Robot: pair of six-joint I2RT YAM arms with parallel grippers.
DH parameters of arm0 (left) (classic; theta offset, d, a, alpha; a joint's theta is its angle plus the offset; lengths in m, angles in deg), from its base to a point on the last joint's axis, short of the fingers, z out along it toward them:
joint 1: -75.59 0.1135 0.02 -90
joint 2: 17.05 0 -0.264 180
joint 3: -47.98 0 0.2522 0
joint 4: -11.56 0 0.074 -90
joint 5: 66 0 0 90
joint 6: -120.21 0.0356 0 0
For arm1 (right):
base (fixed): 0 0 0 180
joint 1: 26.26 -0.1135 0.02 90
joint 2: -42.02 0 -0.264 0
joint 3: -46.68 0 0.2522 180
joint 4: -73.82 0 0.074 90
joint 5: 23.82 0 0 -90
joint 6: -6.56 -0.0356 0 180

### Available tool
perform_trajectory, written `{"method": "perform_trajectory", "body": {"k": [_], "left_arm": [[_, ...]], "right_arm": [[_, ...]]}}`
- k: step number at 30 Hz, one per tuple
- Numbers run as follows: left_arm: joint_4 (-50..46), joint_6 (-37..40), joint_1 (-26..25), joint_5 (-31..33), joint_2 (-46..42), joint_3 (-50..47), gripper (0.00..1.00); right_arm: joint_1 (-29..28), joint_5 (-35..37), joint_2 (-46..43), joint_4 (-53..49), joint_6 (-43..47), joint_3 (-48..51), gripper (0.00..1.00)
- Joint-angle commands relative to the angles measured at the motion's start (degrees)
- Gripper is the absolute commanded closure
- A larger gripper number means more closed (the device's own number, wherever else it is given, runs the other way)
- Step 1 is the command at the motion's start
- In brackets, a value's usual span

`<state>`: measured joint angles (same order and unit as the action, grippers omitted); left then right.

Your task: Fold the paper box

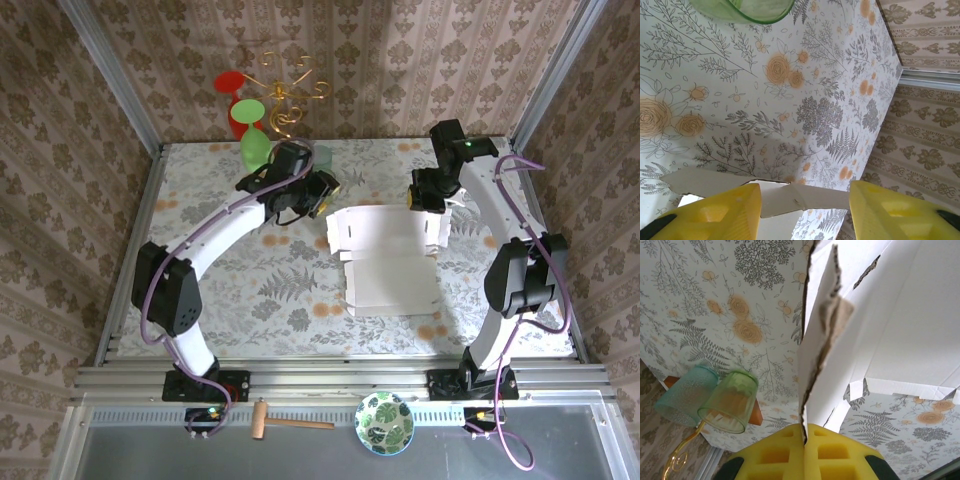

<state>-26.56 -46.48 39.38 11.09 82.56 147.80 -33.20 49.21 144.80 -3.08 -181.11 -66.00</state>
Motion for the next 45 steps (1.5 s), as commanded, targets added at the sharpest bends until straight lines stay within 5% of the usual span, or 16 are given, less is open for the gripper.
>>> {"method": "perform_trajectory", "body": {"k": [1, 20, 38, 43, 45], "left_arm": [[0.36, -0.19, -0.63, -2.00, 2.28, 0.72, 0.50], [5.42, -5.11, -4.05, -3.27, 3.75, -1.06, 0.55], [11.47, -9.69, -4.01, -3.45, 4.10, -5.26, 0.80], [12.74, -11.12, -3.98, -3.18, 3.79, -6.64, 1.00], [13.50, -12.08, -4.01, -2.69, 3.41, -7.58, 1.00]], "right_arm": [[0.26, -0.71, -1.72, -0.50, -0.68, 0.29, 1.00], [0.00, -2.00, -4.20, 4.14, -0.70, 4.80, 1.00], [-0.27, -3.09, -11.86, 20.90, 2.65, 18.41, 1.00], [-0.27, -3.15, -13.65, 26.61, 3.03, 22.40, 1.00], [-0.27, -3.44, -14.77, 31.74, 3.49, 25.47, 1.00]]}}
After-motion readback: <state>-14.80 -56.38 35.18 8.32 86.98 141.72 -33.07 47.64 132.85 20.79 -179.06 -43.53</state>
